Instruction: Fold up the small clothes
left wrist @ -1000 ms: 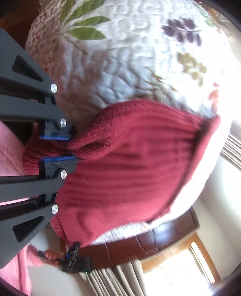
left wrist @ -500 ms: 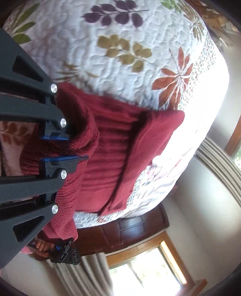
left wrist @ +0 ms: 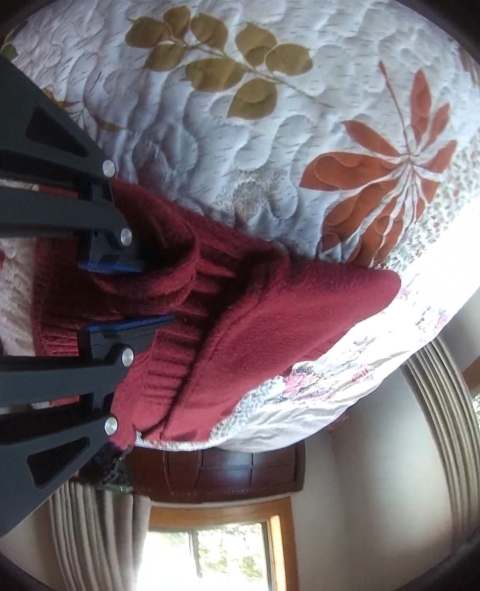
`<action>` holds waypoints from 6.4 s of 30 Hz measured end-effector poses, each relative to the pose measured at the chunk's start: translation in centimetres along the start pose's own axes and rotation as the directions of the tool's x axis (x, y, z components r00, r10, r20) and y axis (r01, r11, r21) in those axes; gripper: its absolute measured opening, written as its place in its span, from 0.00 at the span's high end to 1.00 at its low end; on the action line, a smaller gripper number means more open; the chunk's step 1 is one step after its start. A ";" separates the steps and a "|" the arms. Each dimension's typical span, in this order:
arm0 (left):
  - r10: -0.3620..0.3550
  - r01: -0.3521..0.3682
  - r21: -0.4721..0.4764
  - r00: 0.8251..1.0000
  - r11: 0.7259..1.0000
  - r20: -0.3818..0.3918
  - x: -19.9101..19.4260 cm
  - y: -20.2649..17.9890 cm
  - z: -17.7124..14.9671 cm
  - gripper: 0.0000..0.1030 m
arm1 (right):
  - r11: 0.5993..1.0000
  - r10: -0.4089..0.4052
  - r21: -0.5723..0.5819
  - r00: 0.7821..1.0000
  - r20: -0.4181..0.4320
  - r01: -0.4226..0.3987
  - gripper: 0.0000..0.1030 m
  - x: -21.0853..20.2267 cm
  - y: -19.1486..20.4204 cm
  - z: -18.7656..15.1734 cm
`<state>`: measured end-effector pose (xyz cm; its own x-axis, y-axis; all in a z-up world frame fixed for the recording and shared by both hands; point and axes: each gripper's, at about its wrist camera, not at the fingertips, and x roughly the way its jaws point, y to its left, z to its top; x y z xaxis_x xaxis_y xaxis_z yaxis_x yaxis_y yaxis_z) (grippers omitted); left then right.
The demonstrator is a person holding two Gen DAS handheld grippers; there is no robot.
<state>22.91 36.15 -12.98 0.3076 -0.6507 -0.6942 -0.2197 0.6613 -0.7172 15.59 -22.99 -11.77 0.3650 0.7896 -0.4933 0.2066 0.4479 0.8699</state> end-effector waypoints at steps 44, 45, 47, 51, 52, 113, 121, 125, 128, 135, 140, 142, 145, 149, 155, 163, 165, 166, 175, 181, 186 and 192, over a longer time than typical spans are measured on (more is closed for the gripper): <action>0.134 -0.127 0.176 0.991 0.976 -0.026 -2.8 -3.1 -3.1 0.45 | 0.975 -0.144 -0.161 0.986 0.080 0.156 0.52 -3.5 3.9 -1.7; 0.150 -0.138 0.194 0.987 0.971 -0.051 -2.2 -3.2 -3.8 0.44 | 0.972 -0.151 -0.168 0.985 0.077 0.163 0.52 -3.5 3.9 -2.0; 0.160 -0.138 0.206 0.982 0.969 -0.096 -1.0 -3.3 -4.9 0.44 | 0.969 -0.157 -0.180 0.985 0.065 0.167 0.51 -2.4 4.5 -2.2; 0.183 -0.152 0.201 0.972 0.968 -0.145 1.8 -3.2 -5.2 0.45 | 0.969 -0.175 -0.177 0.984 0.013 0.175 0.45 -0.4 5.0 -2.7; 0.188 -0.159 0.195 0.972 0.968 -0.142 2.1 -3.3 -5.1 0.45 | 0.967 -0.185 -0.177 0.983 0.001 0.183 0.45 -0.1 5.1 -2.9; 0.385 -0.372 0.484 0.920 0.792 0.077 2.9 -6.2 1.0 0.89 | 0.847 -0.348 -0.401 0.934 0.079 0.349 0.40 1.0 6.7 -2.0; 0.321 -0.315 0.499 0.944 0.807 0.076 1.6 -6.7 -0.5 0.89 | 0.740 -0.454 -0.510 0.885 0.105 0.440 0.40 3.8 6.3 -1.5; 0.363 -0.346 0.492 0.930 0.799 0.063 2.9 -6.2 0.0 0.85 | 0.751 -0.465 -0.494 0.882 0.073 0.437 0.41 5.0 5.1 -0.4; 0.412 -0.386 0.497 0.909 0.777 0.061 4.1 -6.1 0.1 0.74 | 0.752 -0.470 -0.502 0.881 0.046 0.428 0.64 5.8 4.8 -0.3; 0.408 -0.386 0.503 0.910 0.773 0.072 4.6 -6.8 -0.3 0.88 | 0.769 -0.402 -0.520 0.914 0.060 0.373 0.93 4.2 6.6 -1.3; 0.327 -0.337 0.497 0.939 0.800 0.109 1.7 -8.1 -0.4 0.89 | 0.783 -0.321 -0.533 0.942 0.095 0.321 0.93 1.4 9.0 -1.4; 0.285 -0.311 0.483 0.950 0.819 0.129 0.5 -8.8 0.1 0.90 | 0.799 -0.258 -0.535 0.960 0.107 0.274 0.93 0.1 10.3 -0.8; 0.215 -0.264 0.468 0.964 0.844 0.156 -1.0 -10.4 1.2 0.90 | 0.805 -0.190 -0.546 0.972 0.136 0.233 0.93 -1.2 12.6 0.7; 0.201 -0.293 0.496 0.952 0.818 0.231 -1.3 -13.6 3.3 0.90 | 0.782 -0.187 -0.562 0.961 0.201 0.270 0.93 -1.9 15.2 3.8; 0.225 -0.348 0.453 0.926 0.821 0.303 1.0 -16.2 9.0 0.90 | 0.789 -0.237 -0.511 0.936 0.261 0.342 0.93 -0.5 15.5 11.2; 0.410 -0.468 0.415 0.883 0.780 0.226 9.7 -13.3 13.7 0.89 | 0.806 -0.437 -0.358 0.882 0.176 0.470 0.93 7.5 7.2 17.2; 0.469 -0.503 0.415 0.863 0.758 0.190 12.0 -11.8 13.8 0.88 | 0.806 -0.483 -0.316 0.865 0.135 0.500 0.93 9.6 4.9 17.5; 0.489 -0.514 0.411 0.855 0.753 0.174 12.7 -11.0 13.7 0.87 | 0.810 -0.496 -0.293 0.860 0.119 0.508 0.93 10.3 3.8 17.6; 0.458 -0.479 0.389 0.876 0.787 0.151 9.3 -10.5 12.0 0.39 | 0.841 -0.447 -0.261 0.881 0.156 0.473 0.60 6.1 5.3 14.7; 0.410 -0.423 0.394 0.904 0.816 0.122 3.9 -9.4 8.1 0.35 | 0.845 -0.384 -0.346 0.913 0.137 0.408 0.46 0.9 7.2 7.9; 0.411 -0.423 0.382 0.904 0.822 0.117 1.4 -6.2 2.9 0.35 | 0.878 -0.344 -0.346 0.939 0.026 0.331 0.41 0.3 4.3 1.1; 0.442 -0.453 0.380 0.889 0.806 0.122 1.9 -4.5 0.1 0.35 | 0.909 -0.313 -0.302 0.949 -0.045 0.286 0.90 1.4 1.8 -2.5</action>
<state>24.56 31.95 -11.11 0.2896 -0.2402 -0.9265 0.0347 0.9700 -0.2406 14.22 -20.01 -10.87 0.2403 0.6277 -0.7404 0.0176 0.7598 0.6499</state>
